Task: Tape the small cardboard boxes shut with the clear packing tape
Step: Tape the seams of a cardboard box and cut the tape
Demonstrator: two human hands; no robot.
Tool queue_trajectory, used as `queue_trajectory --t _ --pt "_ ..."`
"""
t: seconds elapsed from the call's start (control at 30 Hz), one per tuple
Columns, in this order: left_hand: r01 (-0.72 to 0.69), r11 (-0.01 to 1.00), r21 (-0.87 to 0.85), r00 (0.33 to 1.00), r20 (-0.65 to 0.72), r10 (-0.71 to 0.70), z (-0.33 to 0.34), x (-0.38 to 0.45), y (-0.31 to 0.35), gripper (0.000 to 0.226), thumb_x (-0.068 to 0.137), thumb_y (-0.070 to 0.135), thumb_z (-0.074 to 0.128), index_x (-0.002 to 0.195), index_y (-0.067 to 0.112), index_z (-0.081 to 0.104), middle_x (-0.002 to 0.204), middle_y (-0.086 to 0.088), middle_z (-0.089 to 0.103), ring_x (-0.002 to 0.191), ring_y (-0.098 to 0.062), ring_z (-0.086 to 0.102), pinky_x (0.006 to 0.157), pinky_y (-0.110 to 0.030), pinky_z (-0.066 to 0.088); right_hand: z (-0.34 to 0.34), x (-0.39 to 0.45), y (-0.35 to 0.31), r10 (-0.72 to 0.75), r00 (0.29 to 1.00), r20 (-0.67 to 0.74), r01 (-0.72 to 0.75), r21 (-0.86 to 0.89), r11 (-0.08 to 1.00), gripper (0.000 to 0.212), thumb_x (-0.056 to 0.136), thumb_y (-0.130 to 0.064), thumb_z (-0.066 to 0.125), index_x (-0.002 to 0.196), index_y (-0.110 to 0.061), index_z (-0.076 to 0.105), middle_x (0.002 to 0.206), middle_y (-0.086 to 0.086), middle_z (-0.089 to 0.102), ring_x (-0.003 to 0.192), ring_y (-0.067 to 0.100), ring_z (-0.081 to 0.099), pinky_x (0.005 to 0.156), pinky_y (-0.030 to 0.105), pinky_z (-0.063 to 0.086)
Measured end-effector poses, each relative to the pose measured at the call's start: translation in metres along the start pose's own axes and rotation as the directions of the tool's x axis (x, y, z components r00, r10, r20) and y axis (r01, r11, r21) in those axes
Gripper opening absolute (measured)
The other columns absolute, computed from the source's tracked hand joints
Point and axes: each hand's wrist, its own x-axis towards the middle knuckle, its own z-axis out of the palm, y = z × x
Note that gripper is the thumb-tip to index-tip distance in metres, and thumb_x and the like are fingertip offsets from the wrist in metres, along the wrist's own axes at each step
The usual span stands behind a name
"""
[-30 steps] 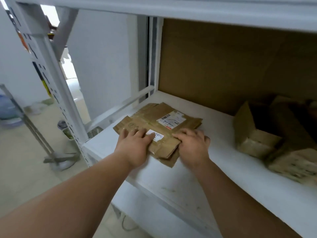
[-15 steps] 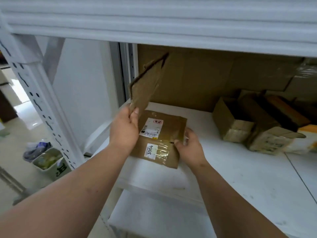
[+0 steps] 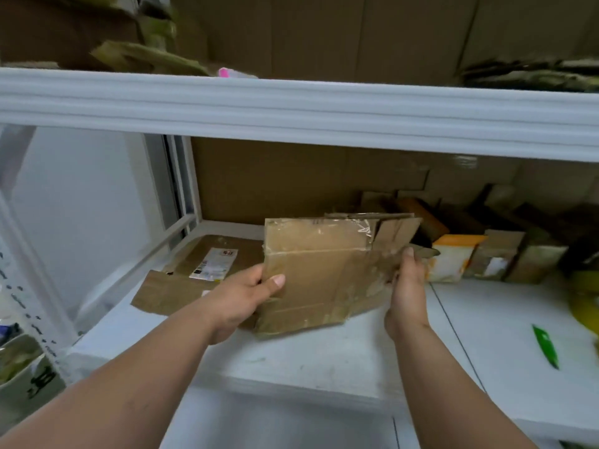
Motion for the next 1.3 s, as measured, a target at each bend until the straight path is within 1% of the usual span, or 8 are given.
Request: queue_trajectory --t 0.1,0.3,0.57,0.7,0.77,0.87,1.0,1.3 --pt "-0.036 0.999 -0.027 0.999 -0.023 0.036 0.046 0.011 0.003 0.028 0.101 0.033 0.05 0.129 0.034 0.051 0.116 0.012 0.066 0.105 -0.006 0.063 0.084 -0.022 0.049 -0.055 0.012 -0.02 -0.026 1.0 -0.01 0.026 -0.069 0.997 0.046 0.099 -0.057 0.037 0.138 -0.032 0.043 0.13 -0.003 0.056 0.119 0.019 0.054 0.103 0.043 0.044" --pt "-0.148 0.982 0.115 0.944 -0.28 0.175 0.145 0.035 0.01 0.07 0.099 0.021 0.056 0.15 0.043 0.013 0.132 0.01 0.044 0.119 -0.014 0.043 0.104 -0.041 0.037 -0.136 0.026 -0.036 -0.016 1.0 0.021 0.021 -0.227 0.974 0.028 0.101 -0.052 0.038 0.12 -0.034 0.047 0.114 -0.006 0.059 0.1 0.005 0.054 0.086 0.034 0.042" --pt "-0.192 0.98 0.051 0.958 -0.209 0.198 0.205 0.043 0.016 0.062 0.101 0.034 0.052 0.142 0.065 0.018 0.143 0.016 0.04 0.116 -0.008 0.05 0.094 -0.032 0.041 -0.173 0.042 -0.049 0.009 0.984 0.18 0.037 -0.246 0.969 0.022 0.107 -0.04 0.029 0.125 -0.053 0.031 0.116 -0.011 0.055 0.099 0.003 0.054 0.076 0.022 0.045" --pt "-0.186 0.974 0.128 0.963 -0.171 0.206 0.198 0.043 0.018 0.079 0.096 0.035 0.061 0.139 0.069 0.004 0.143 0.02 0.026 0.12 -0.012 0.049 0.103 -0.035 0.041 -0.187 0.052 -0.057 0.022 0.962 0.272 0.03 -0.188 0.982 0.031 0.105 -0.03 0.046 0.116 -0.058 0.053 0.131 -0.004 0.061 0.118 0.021 0.059 0.103 0.047 0.048" --pt "-0.182 0.962 0.203 0.972 -0.113 0.208 0.197 0.044 0.022 0.069 0.095 0.035 0.062 0.131 0.071 0.016 0.137 0.02 0.027 0.117 -0.01 0.048 0.1 -0.031 0.041 -0.189 0.05 -0.064 0.084 0.947 0.31 -0.046 -0.128 0.991 0.026 0.105 -0.037 0.042 0.119 -0.039 0.063 0.122 0.005 0.069 0.111 0.024 0.066 0.101 0.049 0.049" --pt "-0.178 0.944 0.279 0.98 -0.041 0.197 0.199 0.046 0.025 0.035 0.088 0.045 0.065 0.116 0.054 0.047 0.134 0.015 0.032 0.121 -0.012 0.043 0.099 -0.026 0.038 -0.19 0.045 -0.068 0.182 0.915 0.36 -0.133 -0.156 0.979 0.066 0.096 -0.064 0.028 0.117 -0.019 0.071 0.115 0.011 0.072 0.11 0.025 0.068 0.101 0.047 0.047" --pt "-0.153 0.983 0.1 0.982 -0.093 0.163 0.201 0.043 0.032 0.046 0.074 0.064 0.054 0.108 0.035 0.064 0.133 0.012 0.041 0.116 -0.004 0.047 0.082 -0.011 0.037 -0.198 0.042 -0.063 0.16 0.916 0.367 -0.113 -0.146 0.983 0.081 0.083 -0.08 0.029 0.117 -0.022 0.073 0.129 0.004 0.066 0.128 0.021 0.056 0.117 0.045 0.031" --pt "-0.114 0.992 0.055 0.952 -0.28 0.125 0.201 0.054 0.035 0.017 0.089 0.038 0.068 0.094 0.022 0.068 0.109 0.002 0.06 0.102 -0.018 0.06 0.074 -0.024 0.046 -0.201 0.034 -0.061 -0.026 0.931 0.363 0.057 -0.075 0.996 0.072 0.054 -0.066 0.082 0.107 -0.019 0.066 0.111 0.002 0.069 0.104 0.015 0.064 0.083 0.023 0.05"
